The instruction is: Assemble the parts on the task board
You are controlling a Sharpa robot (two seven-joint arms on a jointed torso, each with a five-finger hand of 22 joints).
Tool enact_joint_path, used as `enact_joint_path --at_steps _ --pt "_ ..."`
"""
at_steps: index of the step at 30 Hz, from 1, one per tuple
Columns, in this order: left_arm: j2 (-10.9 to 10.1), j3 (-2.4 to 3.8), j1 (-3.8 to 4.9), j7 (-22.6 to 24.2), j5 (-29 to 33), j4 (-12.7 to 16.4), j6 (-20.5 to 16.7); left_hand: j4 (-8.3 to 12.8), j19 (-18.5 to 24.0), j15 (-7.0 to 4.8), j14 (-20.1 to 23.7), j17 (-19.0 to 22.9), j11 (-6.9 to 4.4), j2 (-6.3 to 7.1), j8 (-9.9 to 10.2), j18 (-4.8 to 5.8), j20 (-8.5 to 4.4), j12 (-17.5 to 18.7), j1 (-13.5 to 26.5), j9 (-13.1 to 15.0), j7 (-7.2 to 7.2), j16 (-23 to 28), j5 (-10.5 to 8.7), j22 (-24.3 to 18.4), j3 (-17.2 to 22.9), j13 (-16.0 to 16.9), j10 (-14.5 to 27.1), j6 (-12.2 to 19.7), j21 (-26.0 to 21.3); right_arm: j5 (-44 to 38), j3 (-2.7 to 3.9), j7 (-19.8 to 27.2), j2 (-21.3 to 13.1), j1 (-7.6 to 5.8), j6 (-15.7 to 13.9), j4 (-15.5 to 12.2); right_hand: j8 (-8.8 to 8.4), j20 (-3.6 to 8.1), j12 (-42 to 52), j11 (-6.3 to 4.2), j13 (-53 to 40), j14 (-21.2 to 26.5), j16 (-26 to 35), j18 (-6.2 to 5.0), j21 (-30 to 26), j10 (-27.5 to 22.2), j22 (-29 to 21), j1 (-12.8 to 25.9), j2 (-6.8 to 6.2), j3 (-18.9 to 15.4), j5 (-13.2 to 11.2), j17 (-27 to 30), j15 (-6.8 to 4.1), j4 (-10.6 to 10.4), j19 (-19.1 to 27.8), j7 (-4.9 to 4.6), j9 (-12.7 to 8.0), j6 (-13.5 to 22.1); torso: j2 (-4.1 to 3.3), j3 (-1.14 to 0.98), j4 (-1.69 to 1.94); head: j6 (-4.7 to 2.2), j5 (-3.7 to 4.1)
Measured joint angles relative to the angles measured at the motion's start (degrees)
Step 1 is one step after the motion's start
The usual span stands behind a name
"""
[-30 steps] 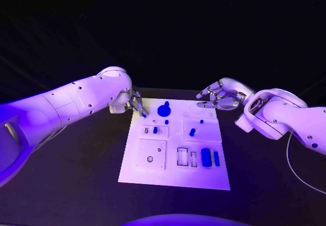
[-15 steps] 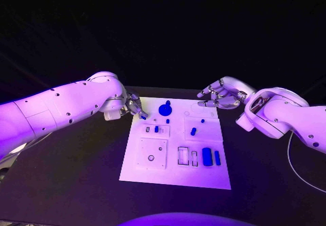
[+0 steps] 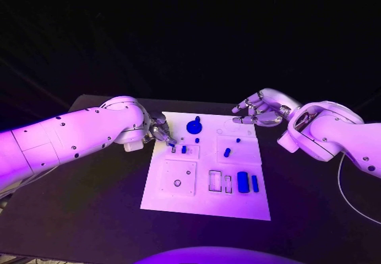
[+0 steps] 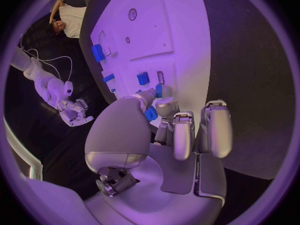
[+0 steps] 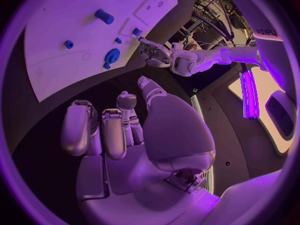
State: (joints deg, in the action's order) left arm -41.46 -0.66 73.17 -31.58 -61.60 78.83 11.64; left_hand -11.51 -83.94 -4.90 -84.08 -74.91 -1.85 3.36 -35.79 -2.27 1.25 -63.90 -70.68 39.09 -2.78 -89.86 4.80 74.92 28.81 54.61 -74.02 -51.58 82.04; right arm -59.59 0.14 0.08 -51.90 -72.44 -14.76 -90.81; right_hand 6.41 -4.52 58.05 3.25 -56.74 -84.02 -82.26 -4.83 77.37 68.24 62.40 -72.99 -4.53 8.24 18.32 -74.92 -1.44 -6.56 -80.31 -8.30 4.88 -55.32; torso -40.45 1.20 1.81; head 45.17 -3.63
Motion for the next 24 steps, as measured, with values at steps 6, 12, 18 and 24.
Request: enact_joint_path --at_steps 6,12,18,24 --pt "0.0 -0.05 -0.51 0.1 -0.8 0.2 0.1 0.3 0.0 0.0 0.0 0.0 0.0 0.37 0.0 0.0 0.0 0.0 0.4 0.1 0.12 0.0 -0.01 0.0 0.3 0.1 0.0 -0.1 0.0 0.0 -0.02 -0.1 0.0 0.0 0.0 0.0 0.0 0.0 0.0 0.0 0.0 0.0 0.0 0.0 0.0 0.0 0.0 0.0 0.0 0.0 0.0 0.0 0.0 0.0 0.0 0.0 0.0 0.0 -0.07 -0.03 -0.08 0.16 -0.03" --pt "0.4 -0.21 -0.59 0.2 -1.4 0.1 0.4 0.9 0.0 0.0 0.0 0.0 -0.11 0.5 0.0 0.0 0.0 -0.3 0.5 0.1 0.13 0.0 -0.01 0.0 0.9 0.5 -0.1 -0.1 0.0 0.0 -0.03 -0.1 0.1 0.0 0.0 0.0 0.0 0.0 0.0 0.0 0.0 0.0 0.0 0.0 0.0 0.0 0.0 0.0 0.0 0.0 0.0 0.0 0.0 0.0 0.0 0.0 0.0 0.0 -0.07 -0.07 -0.09 0.41 -0.04" --pt "0.5 -0.27 -0.6 0.2 -1.7 0.1 0.9 0.9 0.0 0.0 0.0 0.0 0.0 0.5 -0.2 0.0 0.0 -0.3 0.5 0.1 0.13 0.0 -0.02 0.0 0.9 0.5 -0.4 -0.1 0.0 0.0 -0.03 -0.1 0.1 0.0 0.0 0.0 0.0 0.0 0.0 0.0 0.0 0.0 0.0 0.0 0.0 0.0 -0.1 0.0 0.0 0.0 0.0 0.0 0.0 0.0 0.0 0.0 0.0 0.0 -0.07 -0.09 -0.09 0.55 -0.04" --pt "0.5 -0.27 -0.61 0.2 -1.9 0.0 1.8 0.8 0.0 0.0 0.0 0.0 -0.02 0.5 -0.2 0.0 0.0 -0.3 0.5 0.1 0.13 0.0 -0.02 0.0 1.1 0.7 -0.4 -0.1 0.0 0.0 -0.04 -0.2 0.0 0.0 0.0 0.0 0.0 0.0 0.0 0.0 0.0 0.0 0.0 0.0 0.0 0.0 -0.1 0.0 0.0 0.0 0.0 0.0 0.0 0.0 0.0 0.0 0.0 0.0 -0.06 -0.1 -0.09 0.6 -0.03"
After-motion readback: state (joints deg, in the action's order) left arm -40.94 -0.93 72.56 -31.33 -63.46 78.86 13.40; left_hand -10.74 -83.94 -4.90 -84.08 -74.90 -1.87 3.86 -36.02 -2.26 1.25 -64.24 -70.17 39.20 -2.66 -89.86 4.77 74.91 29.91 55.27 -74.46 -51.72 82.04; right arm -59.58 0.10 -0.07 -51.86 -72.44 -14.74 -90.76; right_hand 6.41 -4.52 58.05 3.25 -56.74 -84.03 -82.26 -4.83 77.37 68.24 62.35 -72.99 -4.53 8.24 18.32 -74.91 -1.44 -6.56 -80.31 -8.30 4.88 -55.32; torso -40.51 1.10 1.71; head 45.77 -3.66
